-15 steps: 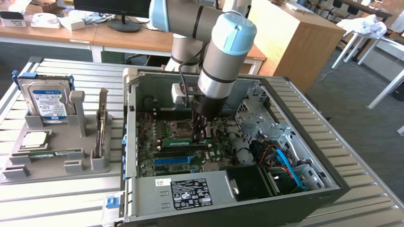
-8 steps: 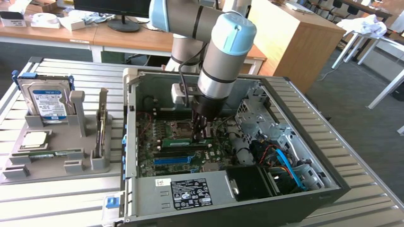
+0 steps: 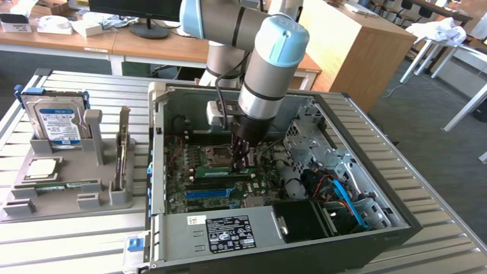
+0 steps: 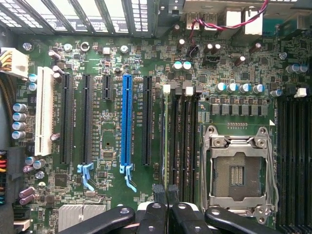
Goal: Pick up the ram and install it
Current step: 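Insert the ram into the slot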
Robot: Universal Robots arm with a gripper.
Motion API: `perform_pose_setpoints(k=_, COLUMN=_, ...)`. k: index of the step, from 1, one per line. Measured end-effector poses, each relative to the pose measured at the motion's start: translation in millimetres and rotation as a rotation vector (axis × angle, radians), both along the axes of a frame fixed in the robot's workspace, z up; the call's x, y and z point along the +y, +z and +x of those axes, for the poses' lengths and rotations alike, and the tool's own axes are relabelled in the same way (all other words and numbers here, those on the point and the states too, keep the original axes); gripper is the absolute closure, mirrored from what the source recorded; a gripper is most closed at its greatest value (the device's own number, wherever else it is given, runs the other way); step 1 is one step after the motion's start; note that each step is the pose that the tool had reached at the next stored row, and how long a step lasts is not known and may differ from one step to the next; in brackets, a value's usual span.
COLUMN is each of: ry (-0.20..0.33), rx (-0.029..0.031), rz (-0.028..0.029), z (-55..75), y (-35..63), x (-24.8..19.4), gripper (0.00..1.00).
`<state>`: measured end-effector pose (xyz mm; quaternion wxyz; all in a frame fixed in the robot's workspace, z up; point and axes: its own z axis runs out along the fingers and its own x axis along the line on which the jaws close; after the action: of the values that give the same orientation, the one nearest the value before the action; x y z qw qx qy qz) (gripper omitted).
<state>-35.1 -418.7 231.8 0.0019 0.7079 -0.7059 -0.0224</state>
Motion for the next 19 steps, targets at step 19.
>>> perform_pose_setpoints(k=19, ry=0.0, rx=0.0, rz=0.0001, z=0.0, y=-2.5, x=0.1, gripper=0.88)
